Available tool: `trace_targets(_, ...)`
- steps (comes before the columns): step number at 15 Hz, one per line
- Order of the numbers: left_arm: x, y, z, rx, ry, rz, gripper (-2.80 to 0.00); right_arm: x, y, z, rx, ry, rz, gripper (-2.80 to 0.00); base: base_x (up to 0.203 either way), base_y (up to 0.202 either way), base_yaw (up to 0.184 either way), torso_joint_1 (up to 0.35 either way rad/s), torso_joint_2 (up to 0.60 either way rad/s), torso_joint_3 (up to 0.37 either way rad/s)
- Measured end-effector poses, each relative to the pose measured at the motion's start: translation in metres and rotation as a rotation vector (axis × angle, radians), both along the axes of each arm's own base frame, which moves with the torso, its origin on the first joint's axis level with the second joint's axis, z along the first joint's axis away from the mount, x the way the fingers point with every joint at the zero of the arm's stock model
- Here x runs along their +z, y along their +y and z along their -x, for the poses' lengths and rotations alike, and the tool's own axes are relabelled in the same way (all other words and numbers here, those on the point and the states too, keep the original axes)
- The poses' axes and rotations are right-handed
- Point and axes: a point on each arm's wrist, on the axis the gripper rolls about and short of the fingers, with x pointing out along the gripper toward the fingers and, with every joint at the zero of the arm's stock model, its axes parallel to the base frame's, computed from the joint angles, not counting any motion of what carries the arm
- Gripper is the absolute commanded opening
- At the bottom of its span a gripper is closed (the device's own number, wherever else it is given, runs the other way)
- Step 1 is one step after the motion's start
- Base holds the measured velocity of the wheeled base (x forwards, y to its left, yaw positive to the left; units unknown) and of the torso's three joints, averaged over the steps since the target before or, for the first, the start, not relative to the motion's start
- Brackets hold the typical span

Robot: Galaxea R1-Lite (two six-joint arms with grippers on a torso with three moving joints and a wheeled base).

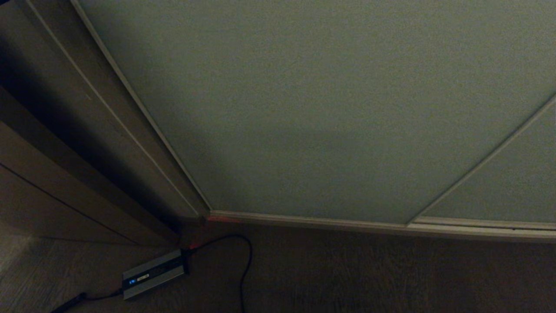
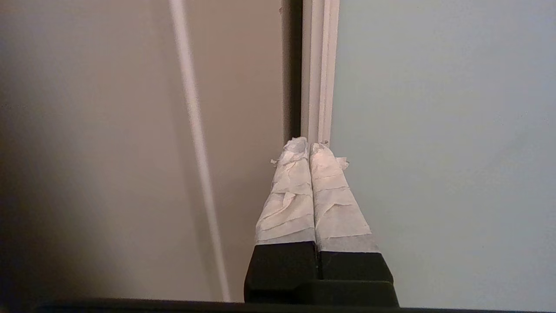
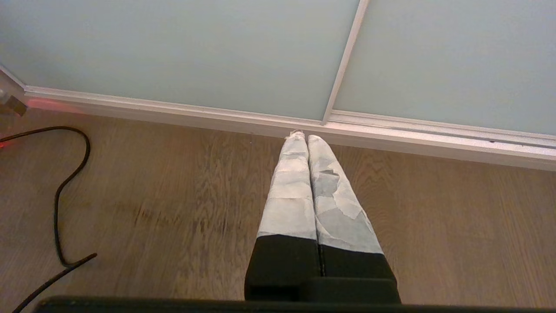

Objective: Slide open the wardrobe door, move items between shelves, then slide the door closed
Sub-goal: Open the door

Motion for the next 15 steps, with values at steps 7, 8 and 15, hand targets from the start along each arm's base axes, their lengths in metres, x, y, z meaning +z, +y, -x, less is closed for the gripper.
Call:
trace_targets(7, 0.001, 0.001, -0.033, 0.001, 0.037, 0.003, -2.80, 0.000, 0.000, 0.000, 0.000, 0.000, 0.000, -2.80, 0.000, 0.000, 0.000, 0.000, 0.00, 0.000)
trace_targets(8, 0.000, 0.000, -0.038, -0.001, 0.041, 0.002, -2.80, 0.000, 0.000, 0.000, 0.000, 0.000, 0.000, -2.80, 0.000, 0.000, 0.000, 0.000, 0.00, 0.000)
trace_targets(15, 0.000, -0.011, -0.058, -0.053, 0.075, -0.003, -2.80, 0.000, 0.000, 0.000, 0.000, 0.000, 0.000, -2.80, 0.000, 0.000, 0.000, 0.000, 0.00, 0.000)
